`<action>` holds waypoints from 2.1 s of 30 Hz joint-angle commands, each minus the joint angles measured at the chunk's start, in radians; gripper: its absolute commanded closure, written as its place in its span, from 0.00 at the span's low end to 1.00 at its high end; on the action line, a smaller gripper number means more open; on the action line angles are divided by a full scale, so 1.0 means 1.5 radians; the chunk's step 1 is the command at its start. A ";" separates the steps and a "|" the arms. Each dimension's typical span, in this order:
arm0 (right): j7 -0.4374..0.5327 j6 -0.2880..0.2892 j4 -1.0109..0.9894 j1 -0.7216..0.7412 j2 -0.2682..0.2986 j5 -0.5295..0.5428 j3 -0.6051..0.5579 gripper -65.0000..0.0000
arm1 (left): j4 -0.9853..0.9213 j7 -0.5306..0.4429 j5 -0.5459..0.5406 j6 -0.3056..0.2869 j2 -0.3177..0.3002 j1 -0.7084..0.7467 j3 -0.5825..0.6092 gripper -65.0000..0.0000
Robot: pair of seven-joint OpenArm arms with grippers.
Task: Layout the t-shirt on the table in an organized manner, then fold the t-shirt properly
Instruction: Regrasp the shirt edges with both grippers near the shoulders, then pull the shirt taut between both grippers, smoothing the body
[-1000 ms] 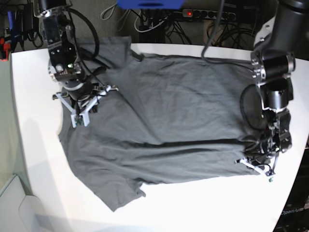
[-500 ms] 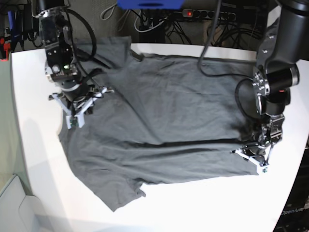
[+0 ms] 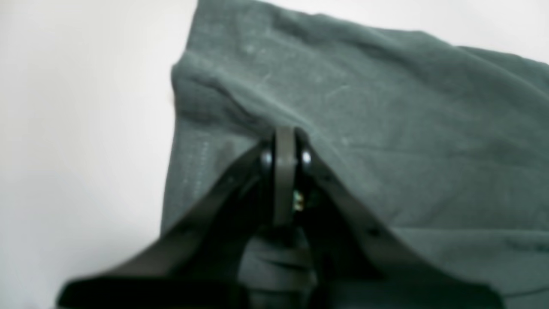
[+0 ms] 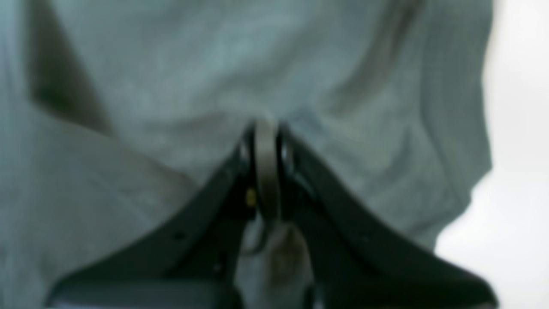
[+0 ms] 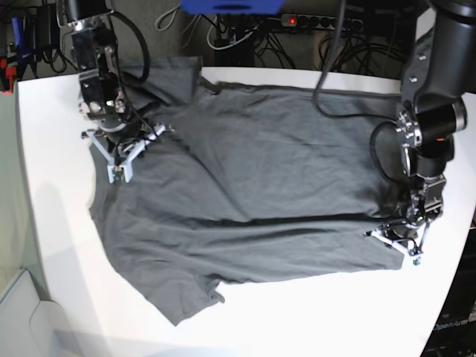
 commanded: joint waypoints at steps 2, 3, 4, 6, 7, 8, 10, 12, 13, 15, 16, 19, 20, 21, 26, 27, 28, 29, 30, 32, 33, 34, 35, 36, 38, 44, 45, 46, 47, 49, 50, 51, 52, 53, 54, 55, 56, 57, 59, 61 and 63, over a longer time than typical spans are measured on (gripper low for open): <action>-0.001 -0.010 -0.019 -0.006 0.007 -0.005 0.013 1.00 | 0.012 -0.015 -0.004 -0.002 -0.009 -0.014 -0.002 0.99; 0.003 -0.010 -0.022 -0.009 0.007 -0.005 0.032 1.00 | 0.012 -0.015 -0.004 -0.002 -0.009 -0.012 -0.002 0.99; 0.003 -0.010 -0.025 -0.019 0.006 -0.005 0.050 1.00 | 0.012 -0.015 -0.004 -0.003 -0.009 -0.010 -0.002 0.99; 0.006 -0.010 -0.021 -0.032 0.003 -0.005 0.076 1.00 | 0.012 -0.015 -0.004 -0.003 -0.010 -0.009 -0.002 0.99; 0.006 -0.010 -0.021 -0.036 0.003 -0.005 0.083 1.00 | 0.012 -0.015 -0.004 -0.003 -0.010 -0.009 -0.002 0.99; 0.006 -0.010 -0.021 -0.038 0.003 -0.005 0.088 1.00 | 0.012 -0.015 -0.004 -0.003 -0.010 -0.009 -0.002 0.99; 0.006 -0.010 -0.021 -0.046 0.003 -0.005 0.088 1.00 | 0.012 -0.015 -0.004 -0.003 -0.012 -0.009 -0.002 0.99; 0.007 -0.009 -0.014 -0.058 0.003 -0.004 0.088 1.00 | 0.012 -0.015 -0.004 -0.003 -0.012 -0.009 -0.002 0.99; 0.007 -0.007 -0.006 -0.061 0.002 -0.004 0.088 1.00 | 0.012 -0.015 -0.004 -0.003 -0.012 -0.009 -0.002 0.99; 0.008 -0.007 0.024 -0.080 0.002 -0.003 0.086 1.00 | 0.012 -0.015 -0.004 -0.003 -0.013 -0.009 -0.002 0.99; 0.008 -0.007 0.041 -0.086 0.002 -0.003 0.086 1.00 | 0.012 -0.015 -0.004 -0.003 -0.012 -0.009 -0.002 0.99; 0.008 -0.007 0.093 -0.090 0.002 -0.002 0.086 1.00 | 0.012 -0.015 -0.005 -0.008 -0.011 -0.009 -0.002 0.99; 0.008 -0.007 0.111 -0.088 0.002 -0.002 0.085 1.00 | 0.012 -0.014 -0.005 -0.009 -0.010 -0.009 -0.002 0.99; 0.008 -0.007 0.123 -0.087 0.002 -0.002 0.085 1.00 | 0.012 -0.002 -0.005 -0.009 -0.010 -0.009 -0.002 0.99; 0.001 -0.006 0.179 -0.055 0.002 -0.002 0.082 1.00 | 0.110 0.108 -0.005 -0.010 -0.009 0.009 -0.003 0.99; 0.001 -0.006 0.180 -0.045 0.002 -0.002 0.075 1.00 | 0.148 0.134 -0.006 -0.010 -0.009 0.025 -0.003 0.99; 0.001 -0.006 0.180 -0.035 0.003 -0.002 0.069 1.00 | 0.185 0.153 -0.012 -0.010 -0.009 0.039 -0.003 0.99; 0.001 -0.006 0.179 -0.022 0.003 -0.002 0.060 1.00 | 0.231 0.173 -0.025 -0.010 -0.009 0.059 -0.003 0.99; 0.001 -0.006 0.176 -0.010 0.003 -0.003 0.050 1.00 | 0.274 0.193 -0.044 -0.010 -0.009 0.081 -0.003 0.99; 0.001 -0.004 0.162 0.017 0.004 -0.003 0.025 1.00 | 0.378 0.236 -0.087 -0.010 -0.011 0.126 -0.003 0.99; 0.001 -0.004 0.149 0.039 0.004 -0.003 0.009 1.00 | 0.432 0.261 -0.107 -0.009 -0.013 0.151 -0.003 0.99; 0.001 -0.004 0.134 0.063 0.003 -0.004 -0.006 1.00 | 0.481 0.283 -0.126 -0.007 -0.013 0.176 -0.003 0.99; 0.001 -0.004 0.111 0.084 0.003 -0.002 -0.019 1.00 | 0.530 0.308 -0.141 -0.007 -0.014 0.199 -0.003 0.99; 0.001 -0.004 0.082 0.111 0.002 -0.002 -0.032 1.00 | 0.575 0.328 -0.155 -0.006 -0.012 0.225 -0.003 0.99; 0.001 -0.004 0.018 0.167 -0.005 -0.001 -0.053 1.00 | 0.649 0.359 -0.174 -0.004 -0.009 0.273 -0.003 0.99; 0.007 0.029 -0.181 0.312 -0.029 -0.002 -0.069 1.00 | 0.834 0.416 -0.207 -0.004 0.018 0.422 -0.003 0.99; 0.007 0.044 -0.216 0.336 -0.038 -0.005 -0.066 1.00 | 0.854 0.419 -0.207 -0.004 0.023 0.450 -0.003 0.99; 0.007 0.053 -0.253 0.361 -0.043 -0.005 -0.063 1.00 | 0.873 0.419 -0.207 -0.004 0.028 0.473 -0.003 0.99; 0.008 0.054 -0.289 0.382 -0.044 -0.005 -0.062 1.00 | 0.889 0.420 -0.207 -0.004 0.032 0.493 -0.003 0.99; 0.022 0.054 -0.348 0.416 -0.045 -0.001 -0.062 1.00 | 0.895 0.420 -0.207 -0.004 0.035 0.513 -0.002 0.99; 0.039 0.054 -0.367 0.426 -0.046 -0.001 -0.065 1.00 | 0.891 0.417 -0.207 -0.003 0.035 0.520 -0.002 0.99; 0.051 0.054 -0.382 0.429 -0.047 -0.001 -0.066 1.00 | 0.883 0.417 -0.207 -0.003 0.035 0.522 -0.002 0.99; 0.062 0.054 -0.393 0.430 -0.050 -0.003 -0.066 1.00 | 0.868 0.417 -0.207 -0.003 0.035 0.523 -0.002 0.99; 0.064 0.054 -0.404 0.430 -0.050 -0.004 -0.066 1.00 | 0.852 0.417 -0.207 -0.003 0.035 0.523 -0.002 0.99; 0.067 0.054 -0.410 0.429 -0.050 -0.004 -0.066 1.00 | 0.834 0.417 -0.207 -0.003 0.035 0.522 -0.002 0.99; 0.070 0.054 -0.413 0.426 -0.050 -0.004 -0.067 1.00 | 0.818 0.416 -0.207 -0.003 0.035 0.522 -0.002 0.99; 0.071 0.054 -0.415 0.418 -0.050 -0.004 -0.067 1.00 | 0.804 0.416 -0.207 -0.003 0.035 0.522 -0.002 0.99; 0.072 0.054 -0.413 0.401 -0.050 -0.004 -0.067 1.00 | 0.794 0.416 -0.207 -0.003 0.035 0.521 -0.002 0.99; 0.073 0.054 -0.404 0.380 -0.050 -0.004 -0.068 1.00 | 0.782 0.416 -0.207 -0.003 0.034 0.521 -0.002 0.99; 0.073 0.054 -0.400 0.366 -0.050 -0.004 -0.068 1.00 | 0.779 0.417 -0.207 -0.003 0.033 0.526 -0.002 0.99; 0.073 0.054 -0.390 0.350 -0.050 -0.004 -0.068 1.00 | 0.779 0.423 -0.206 -0.003 0.032 0.536 -0.002 0.99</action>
